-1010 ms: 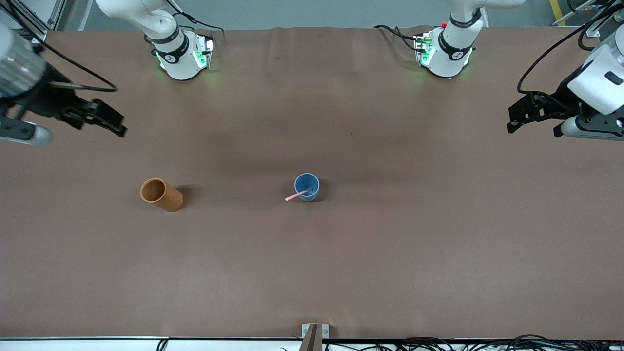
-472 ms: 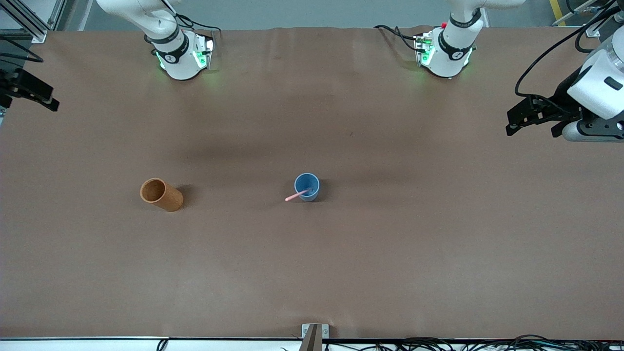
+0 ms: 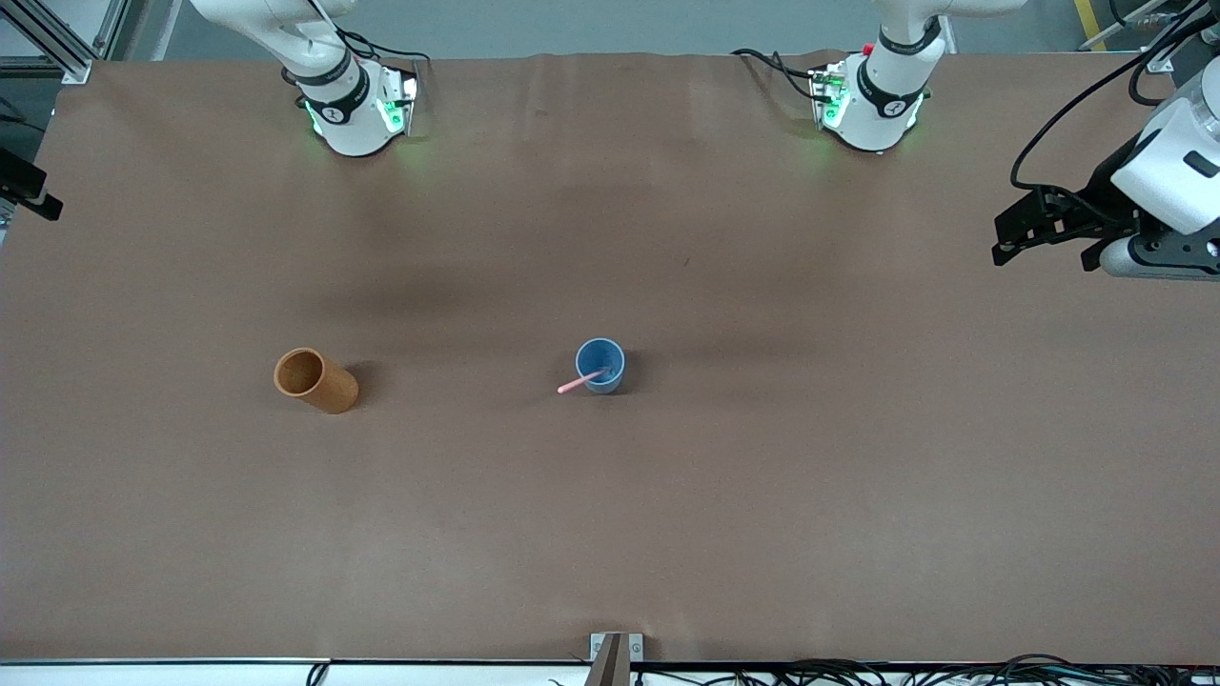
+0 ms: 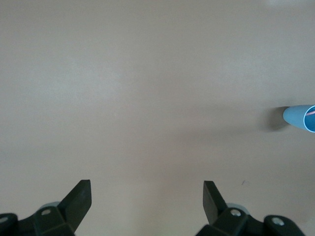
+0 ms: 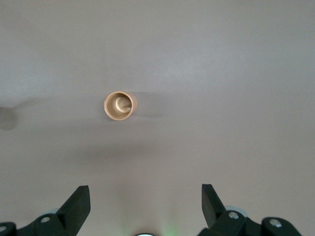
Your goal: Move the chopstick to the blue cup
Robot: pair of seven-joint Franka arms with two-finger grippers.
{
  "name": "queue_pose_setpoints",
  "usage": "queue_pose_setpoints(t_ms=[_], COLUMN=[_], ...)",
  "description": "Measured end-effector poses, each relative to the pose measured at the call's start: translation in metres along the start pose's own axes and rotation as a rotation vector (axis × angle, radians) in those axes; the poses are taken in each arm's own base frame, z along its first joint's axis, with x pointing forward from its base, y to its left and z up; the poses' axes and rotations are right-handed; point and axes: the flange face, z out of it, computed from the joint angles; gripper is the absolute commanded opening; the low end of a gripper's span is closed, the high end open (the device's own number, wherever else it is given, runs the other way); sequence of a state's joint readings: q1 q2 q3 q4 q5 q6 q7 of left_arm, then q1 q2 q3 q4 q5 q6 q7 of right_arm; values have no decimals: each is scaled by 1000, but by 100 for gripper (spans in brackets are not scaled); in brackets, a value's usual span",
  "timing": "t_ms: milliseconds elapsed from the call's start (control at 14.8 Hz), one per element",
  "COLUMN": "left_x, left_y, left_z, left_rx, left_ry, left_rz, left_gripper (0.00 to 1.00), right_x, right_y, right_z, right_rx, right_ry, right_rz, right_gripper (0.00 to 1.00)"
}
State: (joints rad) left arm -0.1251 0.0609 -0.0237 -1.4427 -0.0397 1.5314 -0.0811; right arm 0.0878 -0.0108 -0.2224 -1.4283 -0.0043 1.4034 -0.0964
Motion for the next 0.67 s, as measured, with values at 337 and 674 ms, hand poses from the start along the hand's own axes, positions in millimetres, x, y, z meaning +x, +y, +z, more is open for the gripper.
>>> queue_pose_setpoints(t_ms=[337, 674], left_x=[-1, 0], left_y=[6, 6], left_z=[-1, 0], left_rx=[-1, -1], left_ry=[2, 1], left_rz=[17, 17], left_gripper=[100, 100], right_x=[-5, -8], right_y=[-2, -10], right_z=[8, 4], right_rx=[9, 28], right_ry=[-8, 0], right_rz=[-9, -24], right_gripper=[100, 100])
